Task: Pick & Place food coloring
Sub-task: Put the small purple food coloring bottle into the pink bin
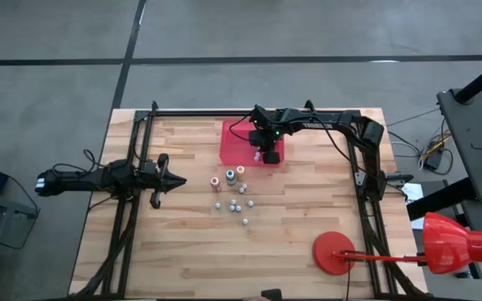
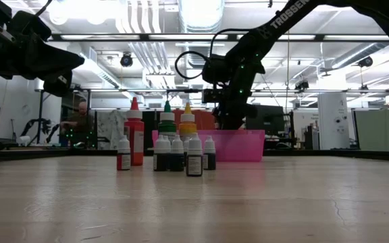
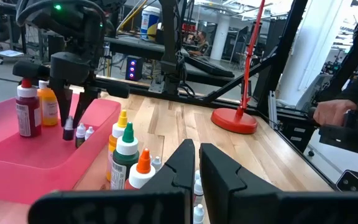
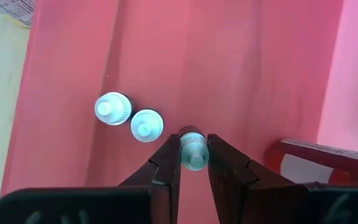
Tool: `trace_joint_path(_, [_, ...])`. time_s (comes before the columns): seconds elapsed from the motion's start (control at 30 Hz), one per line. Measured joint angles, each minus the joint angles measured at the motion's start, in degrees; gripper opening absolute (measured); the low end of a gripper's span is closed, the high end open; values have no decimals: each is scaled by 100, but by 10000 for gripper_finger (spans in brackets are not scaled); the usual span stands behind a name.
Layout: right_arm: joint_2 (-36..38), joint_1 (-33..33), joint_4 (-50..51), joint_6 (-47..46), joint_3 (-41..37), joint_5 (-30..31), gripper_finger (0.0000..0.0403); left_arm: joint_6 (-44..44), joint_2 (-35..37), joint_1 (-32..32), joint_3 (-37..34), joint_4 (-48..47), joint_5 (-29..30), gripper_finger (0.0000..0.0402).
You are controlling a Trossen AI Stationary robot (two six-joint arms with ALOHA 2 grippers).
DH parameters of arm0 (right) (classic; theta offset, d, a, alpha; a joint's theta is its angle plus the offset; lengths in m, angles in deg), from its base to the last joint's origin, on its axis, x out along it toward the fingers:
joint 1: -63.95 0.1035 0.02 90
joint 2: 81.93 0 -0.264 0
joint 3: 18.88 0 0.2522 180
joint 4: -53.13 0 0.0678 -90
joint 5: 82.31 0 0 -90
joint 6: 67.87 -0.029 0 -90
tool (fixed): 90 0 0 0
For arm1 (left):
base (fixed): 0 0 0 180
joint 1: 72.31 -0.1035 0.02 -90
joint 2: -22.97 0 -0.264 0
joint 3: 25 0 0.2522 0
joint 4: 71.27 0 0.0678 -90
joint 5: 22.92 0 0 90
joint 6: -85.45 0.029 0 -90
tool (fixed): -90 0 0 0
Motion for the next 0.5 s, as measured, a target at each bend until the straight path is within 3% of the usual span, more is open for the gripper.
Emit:
trace_joint_path(0.2, [2, 0, -2, -51, 0, 2, 57, 1, -2, -1, -2, 0, 0, 0])
trace_joint_path(0.5, [7, 0, -17, -174, 0, 13, 112, 1, 0, -1, 1, 0, 0, 0])
